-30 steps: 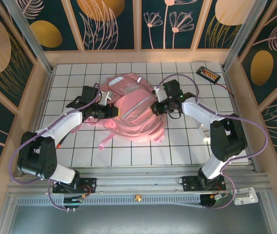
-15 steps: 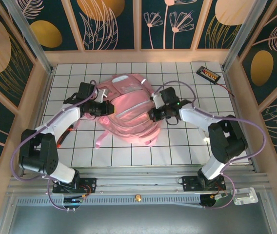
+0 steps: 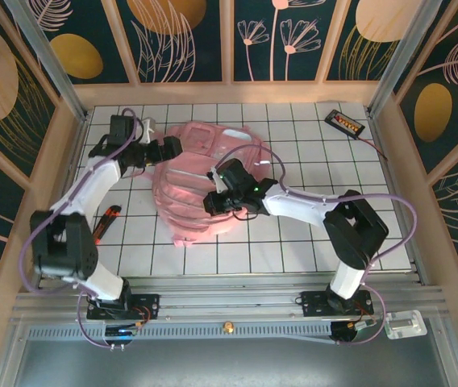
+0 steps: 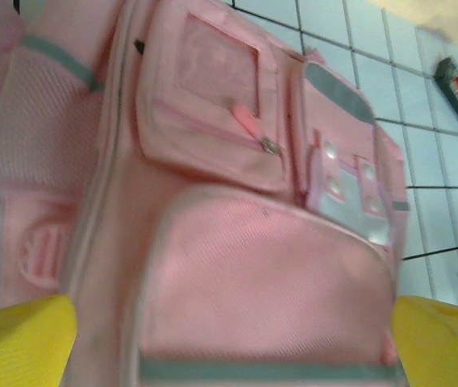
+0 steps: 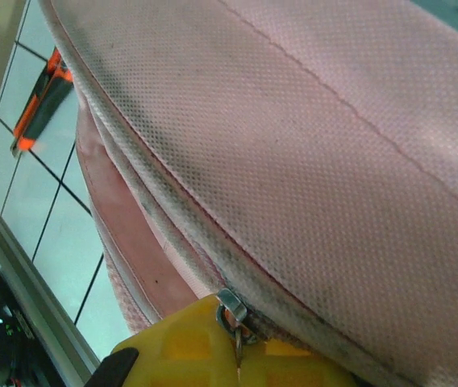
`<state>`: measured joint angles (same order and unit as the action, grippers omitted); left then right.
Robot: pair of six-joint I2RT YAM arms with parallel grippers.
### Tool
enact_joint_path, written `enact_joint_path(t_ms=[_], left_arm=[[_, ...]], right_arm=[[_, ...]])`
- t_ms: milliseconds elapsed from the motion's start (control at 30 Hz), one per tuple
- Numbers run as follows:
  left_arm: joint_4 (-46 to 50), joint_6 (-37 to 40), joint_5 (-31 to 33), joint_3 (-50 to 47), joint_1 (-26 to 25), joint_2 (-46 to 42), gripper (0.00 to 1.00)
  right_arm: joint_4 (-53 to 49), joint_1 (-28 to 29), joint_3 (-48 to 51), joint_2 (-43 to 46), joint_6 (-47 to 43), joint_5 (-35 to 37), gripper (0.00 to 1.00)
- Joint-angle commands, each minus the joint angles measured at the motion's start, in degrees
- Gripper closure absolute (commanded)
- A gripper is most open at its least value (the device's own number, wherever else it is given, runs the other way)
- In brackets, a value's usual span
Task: Pack the student bag
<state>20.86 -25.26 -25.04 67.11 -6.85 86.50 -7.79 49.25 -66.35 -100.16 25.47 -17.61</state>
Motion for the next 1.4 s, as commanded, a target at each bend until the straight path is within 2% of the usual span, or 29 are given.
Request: enact_joint_path(t_ms=[0, 67, 233, 367, 500, 700, 1100, 1267, 1300, 1367], left_arm=[[-5.82, -12.66, -3.42, -9.89, -0.18, -9.25, 0.01], [-9.09, -20.65, -4.05, -15.84, -0.16, -13.33, 0.01], [-23.68, -38.94, -11.19, -27.63, -0.14, -18.84, 0.01], [-32.32, -47.06, -11.63, -32.44, -0.13, -18.77, 0.01], [-33.92, -48.04, -9.96, -31.79, -0.14, -17.02, 0.03], [-37.1, -50.62, -10.61, -31.23, -0.27, -13.84, 0.16], [-38.02, -51.04, -10.13, -28.2, -0.29, -6.56, 0.31], [-37.49, -49.82, -10.06, -26.1, -0.27, -1.52, 0.45], [-37.4, -49.5, -10.19, -25.66, -0.27, -0.89, 0.5], [-37.44, -49.18, -10.36, -25.19, -0.28, -0.04, 0.66]], right_arm=[[0.32, -1.27, -3.35, -1.51, 0.3, 1.26, 1.0], [0.26, -1.35, -4.18, -1.94, 0.13, 1.11, 1.0], [1.14, -1.27, -4.62, -2.58, 0.32, 0.21, 1.0], [1.72, -1.05, -4.25, -2.39, 0.62, 0.03, 1.0], [2.29, -0.83, -3.62, -2.02, 0.73, -0.19, 1.0], [2.97, -0.7, -2.82, -2.14, 0.72, -0.41, 1.0], [3.96, 0.22, -3.33, -3.19, 1.1, -0.68, 1.0], [4.27, 0.71, -3.44, -3.65, 1.33, -0.85, 1.0], [4.19, 0.8, -3.52, -3.79, 1.29, -0.85, 1.0], [4.2, 0.8, -3.54, -3.9, 1.34, -0.76, 1.0]])
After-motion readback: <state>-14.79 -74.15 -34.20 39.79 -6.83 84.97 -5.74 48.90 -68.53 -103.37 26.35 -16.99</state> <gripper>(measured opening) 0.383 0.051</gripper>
